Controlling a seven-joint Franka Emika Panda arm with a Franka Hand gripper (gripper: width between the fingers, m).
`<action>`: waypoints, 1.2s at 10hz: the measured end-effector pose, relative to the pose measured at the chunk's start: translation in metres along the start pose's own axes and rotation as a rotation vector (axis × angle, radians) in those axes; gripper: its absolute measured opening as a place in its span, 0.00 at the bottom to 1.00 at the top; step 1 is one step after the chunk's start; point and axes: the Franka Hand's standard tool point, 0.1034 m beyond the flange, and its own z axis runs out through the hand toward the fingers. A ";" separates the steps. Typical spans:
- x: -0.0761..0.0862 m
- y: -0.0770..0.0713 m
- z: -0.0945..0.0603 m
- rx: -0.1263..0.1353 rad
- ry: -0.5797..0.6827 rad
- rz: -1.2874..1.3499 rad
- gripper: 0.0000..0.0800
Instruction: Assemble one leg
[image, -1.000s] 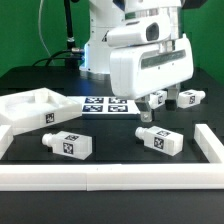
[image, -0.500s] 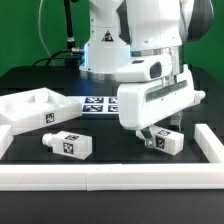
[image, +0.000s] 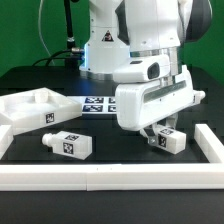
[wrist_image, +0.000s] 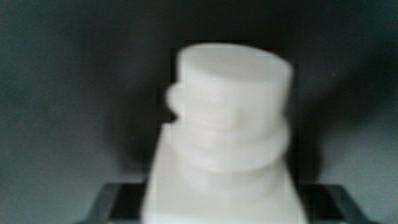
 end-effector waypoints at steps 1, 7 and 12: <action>-0.003 0.000 -0.004 -0.010 0.007 0.044 0.36; -0.030 -0.060 -0.059 0.027 -0.070 0.428 0.36; -0.031 -0.077 -0.053 0.036 -0.092 0.529 0.36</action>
Offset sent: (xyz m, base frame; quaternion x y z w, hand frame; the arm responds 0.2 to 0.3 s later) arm -0.0585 -0.0177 0.0386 -0.0311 -0.0657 0.1423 0.9871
